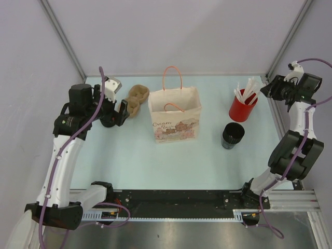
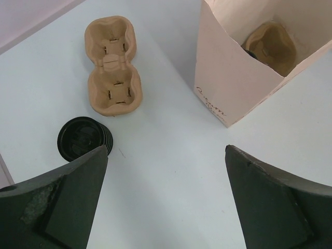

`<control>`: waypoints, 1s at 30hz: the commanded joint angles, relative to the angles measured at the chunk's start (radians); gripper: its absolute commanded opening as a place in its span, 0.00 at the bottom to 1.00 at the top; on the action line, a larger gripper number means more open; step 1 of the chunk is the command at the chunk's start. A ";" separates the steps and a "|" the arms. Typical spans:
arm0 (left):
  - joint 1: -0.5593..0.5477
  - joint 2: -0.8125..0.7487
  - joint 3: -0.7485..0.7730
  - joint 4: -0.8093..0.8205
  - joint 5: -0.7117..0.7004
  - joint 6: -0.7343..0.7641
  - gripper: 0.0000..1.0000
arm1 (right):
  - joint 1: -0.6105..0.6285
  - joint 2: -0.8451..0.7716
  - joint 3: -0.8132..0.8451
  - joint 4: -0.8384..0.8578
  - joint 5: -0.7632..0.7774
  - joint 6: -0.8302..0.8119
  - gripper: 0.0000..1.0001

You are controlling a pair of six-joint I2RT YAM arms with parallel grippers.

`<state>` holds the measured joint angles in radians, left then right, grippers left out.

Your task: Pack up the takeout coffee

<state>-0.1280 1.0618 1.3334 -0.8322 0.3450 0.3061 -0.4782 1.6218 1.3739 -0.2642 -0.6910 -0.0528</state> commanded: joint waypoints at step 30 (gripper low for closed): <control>0.007 0.017 -0.013 0.039 0.002 -0.028 0.99 | 0.021 0.122 0.002 0.151 -0.056 -0.036 0.09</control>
<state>-0.1276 1.0794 1.3163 -0.8246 0.3443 0.2947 -0.4587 1.7489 1.3712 -0.1452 -0.7242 -0.0708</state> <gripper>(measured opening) 0.994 0.121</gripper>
